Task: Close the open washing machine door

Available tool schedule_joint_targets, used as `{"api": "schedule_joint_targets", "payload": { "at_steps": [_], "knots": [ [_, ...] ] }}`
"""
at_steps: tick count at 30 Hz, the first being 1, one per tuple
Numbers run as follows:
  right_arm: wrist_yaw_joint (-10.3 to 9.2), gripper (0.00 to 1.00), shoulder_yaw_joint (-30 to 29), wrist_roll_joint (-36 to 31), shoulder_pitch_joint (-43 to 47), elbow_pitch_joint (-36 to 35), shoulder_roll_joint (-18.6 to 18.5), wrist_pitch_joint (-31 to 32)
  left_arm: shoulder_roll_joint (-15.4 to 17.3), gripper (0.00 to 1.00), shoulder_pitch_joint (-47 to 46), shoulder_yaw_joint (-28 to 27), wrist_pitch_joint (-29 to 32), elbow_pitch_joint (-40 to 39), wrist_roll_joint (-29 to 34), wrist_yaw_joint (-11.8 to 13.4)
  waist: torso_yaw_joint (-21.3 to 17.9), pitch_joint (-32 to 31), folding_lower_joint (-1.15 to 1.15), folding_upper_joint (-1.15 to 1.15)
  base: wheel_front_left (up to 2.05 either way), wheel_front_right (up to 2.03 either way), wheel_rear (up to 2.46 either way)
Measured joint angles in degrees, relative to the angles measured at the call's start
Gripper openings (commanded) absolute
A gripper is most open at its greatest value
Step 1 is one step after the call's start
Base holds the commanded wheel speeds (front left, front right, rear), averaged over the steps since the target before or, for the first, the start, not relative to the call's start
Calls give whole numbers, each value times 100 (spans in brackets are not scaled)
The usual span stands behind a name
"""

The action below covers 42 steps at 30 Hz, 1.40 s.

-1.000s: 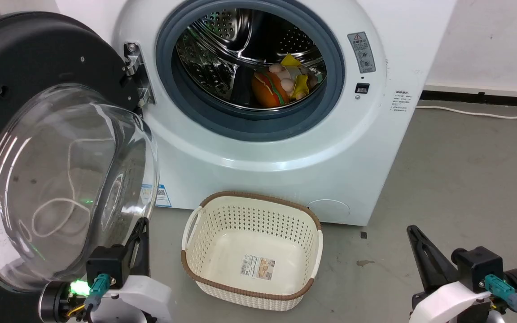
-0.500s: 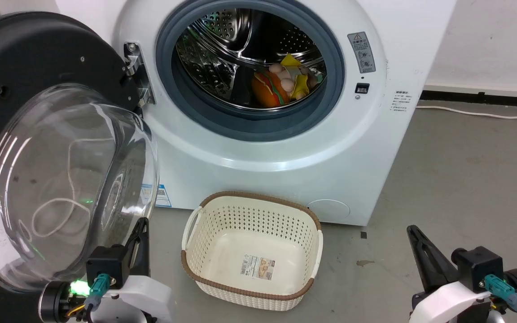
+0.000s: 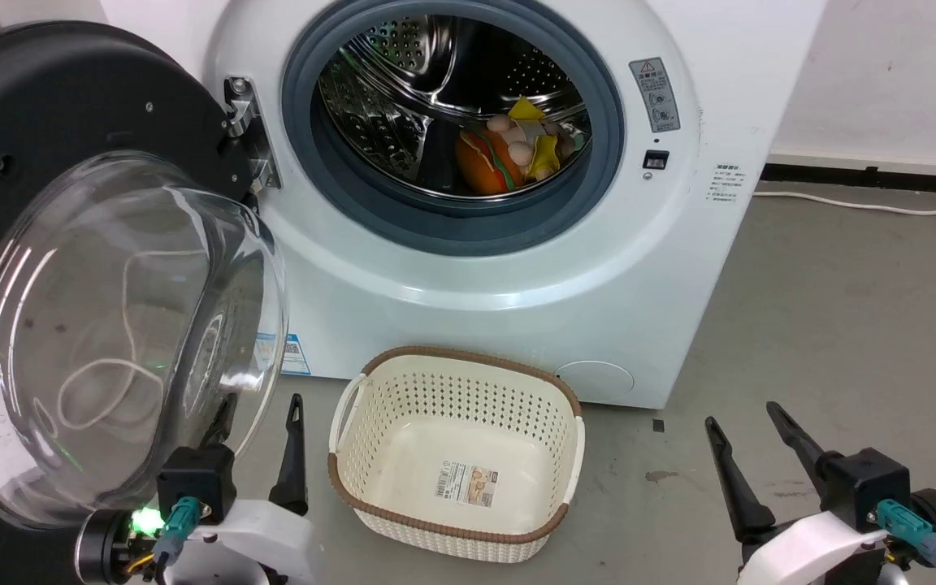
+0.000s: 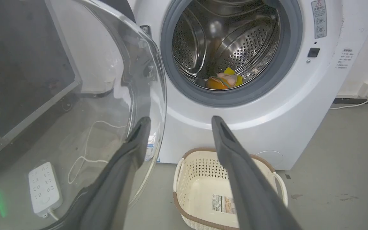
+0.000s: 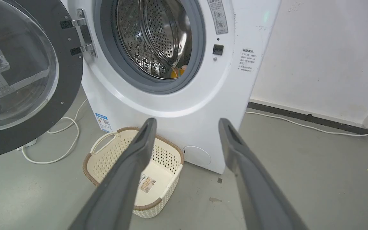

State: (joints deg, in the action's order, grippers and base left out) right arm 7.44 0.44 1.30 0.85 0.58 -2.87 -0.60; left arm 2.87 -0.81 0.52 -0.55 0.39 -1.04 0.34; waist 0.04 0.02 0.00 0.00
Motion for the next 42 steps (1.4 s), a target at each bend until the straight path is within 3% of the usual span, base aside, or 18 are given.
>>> {"api": "schedule_joint_targets", "payload": {
  "at_steps": [1, 12, 25, 42],
  "knots": [
    [0, 100, 8, 32, 1, 4, 0, -2, 0, 0, 0, 7, -4, 0, -22, 0, 1, 1, 0, 0, 0, 0, 0],
    [0, 100, 82, 286, 14, 91, 0, -135, 0, 0, 1, 34, -137, -42, -233, -52, 25, 6, 0, 0, 0, 0, 0],
    [0, 100, 107, 539, 74, 189, 0, -290, 18, 0, -129, -200, -301, -634, -447, -140, 164, 4, 0, 0, 0, 0, 0],
    [-1, 100, 77, 890, 154, 334, -1, -499, 428, 0, -532, -1404, -506, -1478, -842, -70, 491, -2, 0, 0, 0, 0, 0]
  ]
}}
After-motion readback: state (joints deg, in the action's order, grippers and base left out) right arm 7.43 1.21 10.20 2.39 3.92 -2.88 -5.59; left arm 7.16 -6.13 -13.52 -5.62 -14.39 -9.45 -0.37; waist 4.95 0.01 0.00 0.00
